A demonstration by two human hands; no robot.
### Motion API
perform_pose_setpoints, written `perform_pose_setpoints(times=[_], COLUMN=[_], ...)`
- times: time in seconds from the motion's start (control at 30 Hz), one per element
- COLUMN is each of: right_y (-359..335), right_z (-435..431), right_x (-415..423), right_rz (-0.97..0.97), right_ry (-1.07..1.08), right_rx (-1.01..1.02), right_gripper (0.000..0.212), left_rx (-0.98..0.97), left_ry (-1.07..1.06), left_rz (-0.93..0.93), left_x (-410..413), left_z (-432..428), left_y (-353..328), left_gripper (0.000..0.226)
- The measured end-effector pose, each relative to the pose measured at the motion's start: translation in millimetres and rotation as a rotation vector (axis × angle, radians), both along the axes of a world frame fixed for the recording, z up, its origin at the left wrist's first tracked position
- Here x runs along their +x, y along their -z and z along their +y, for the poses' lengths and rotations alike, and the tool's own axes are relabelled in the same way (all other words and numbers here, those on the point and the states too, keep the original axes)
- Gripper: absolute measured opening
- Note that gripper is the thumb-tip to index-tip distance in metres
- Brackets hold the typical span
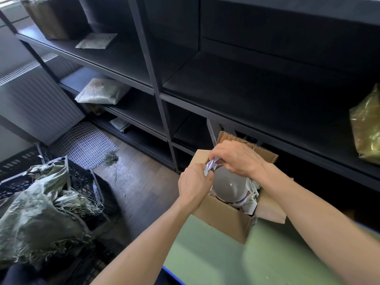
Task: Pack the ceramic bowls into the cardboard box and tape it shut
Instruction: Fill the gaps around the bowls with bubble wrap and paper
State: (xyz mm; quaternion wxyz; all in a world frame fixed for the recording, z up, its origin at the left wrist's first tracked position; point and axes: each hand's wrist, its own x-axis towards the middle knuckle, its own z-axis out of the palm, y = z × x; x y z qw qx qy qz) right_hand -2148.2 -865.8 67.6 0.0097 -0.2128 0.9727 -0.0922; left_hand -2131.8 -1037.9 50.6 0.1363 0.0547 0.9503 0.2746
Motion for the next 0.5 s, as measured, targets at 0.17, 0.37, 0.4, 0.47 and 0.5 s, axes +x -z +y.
perform_pose_setpoints(times=[0.17, 0.37, 0.4, 0.47, 0.5], right_y=[2, 16, 19, 23, 24], right_z=[-10, -9, -9, -10, -10], right_x=[-6, -5, -4, -4, -4], right_rz=[0.052, 0.076, 0.082, 0.091, 0.093], right_ry=[0.0, 0.039, 0.046, 0.05, 0.048], right_rx=[0.039, 0.062, 0.064, 0.072, 0.074], right_gripper=[0.021, 0.027, 0.027, 0.025, 0.023], left_rx=[-0.008, 0.013, 0.011, 0.055, 0.099], left_ry=[0.011, 0.031, 0.025, -0.016, -0.039], left_rz=[0.089, 0.168, 0.166, 0.159, 0.154], left_x=[9, 17, 17, 17, 18], left_z=[1, -3, -3, -5, -6], left_y=[0, 6, 7, 8, 7], left_gripper=[0.038, 0.034, 0.033, 0.03, 0.028])
